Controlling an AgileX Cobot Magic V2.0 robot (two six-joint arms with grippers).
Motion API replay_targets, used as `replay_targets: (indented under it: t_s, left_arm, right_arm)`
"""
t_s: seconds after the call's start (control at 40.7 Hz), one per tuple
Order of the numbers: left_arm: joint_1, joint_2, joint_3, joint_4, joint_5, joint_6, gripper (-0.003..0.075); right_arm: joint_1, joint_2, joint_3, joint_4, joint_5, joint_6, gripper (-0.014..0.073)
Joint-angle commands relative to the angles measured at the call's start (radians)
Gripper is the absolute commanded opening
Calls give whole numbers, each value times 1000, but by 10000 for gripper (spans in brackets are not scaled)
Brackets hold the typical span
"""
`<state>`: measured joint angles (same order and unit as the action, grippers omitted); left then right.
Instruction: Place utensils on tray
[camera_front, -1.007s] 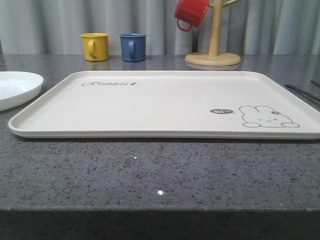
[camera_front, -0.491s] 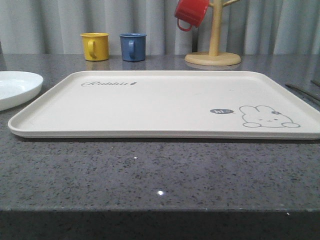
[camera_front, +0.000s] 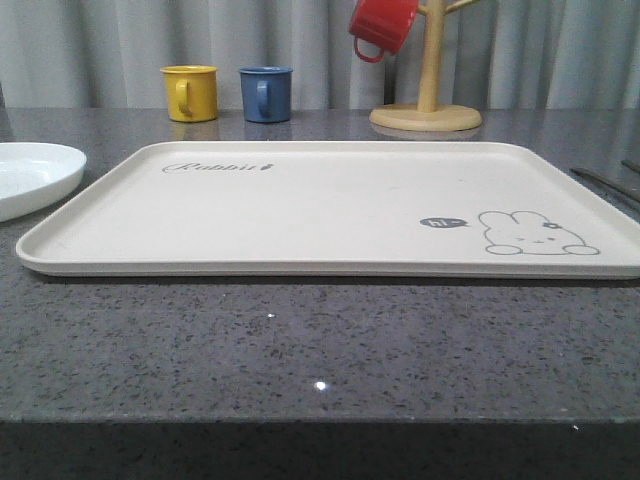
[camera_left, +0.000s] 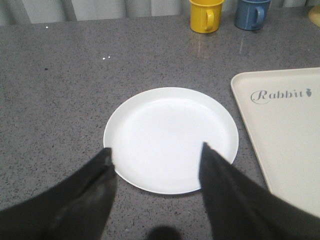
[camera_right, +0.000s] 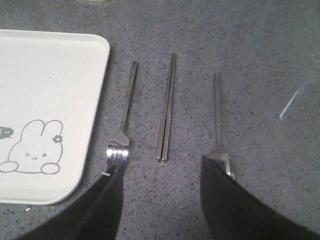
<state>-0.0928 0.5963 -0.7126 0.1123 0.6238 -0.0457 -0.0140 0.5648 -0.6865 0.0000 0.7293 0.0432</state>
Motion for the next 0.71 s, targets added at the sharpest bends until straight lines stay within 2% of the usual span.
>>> replay_targets:
  t_s: [0.0,0.049,0.074,0.27,0.368,0.442,0.565,0.688]
  left_arm:
    - [1,33,-38,10,-41,-10,528]
    - [1,56,-52,11,7,-10,524]
    - [1,75,-65,14,30,-10,524]
    - [1,344,-223,88,331,-10,524]
    - [50,477,-284,124,364,-8,524]
    - [145,550,-319,19,324,71,524]
    - [328,650,-364,-321,273,302,524]
    - [437,745,-391,-555,229,445,524]
  right_arm:
    - [-3,12,-33,0,-65,0,424]
    - [-3,12,-33,0,-65,0,424]
    - [-3,12,-33,0,-65,0,377]
    - [-3,12,-33,0,-65,0,377]
    - [-3,12,-33,0,-65,0,377]
    - [-3,12,-33,0,-65,0,377]
    - [-3,12,-33,0,-65,0,377]
    - [-3,12,-33,0,-65,0,377]
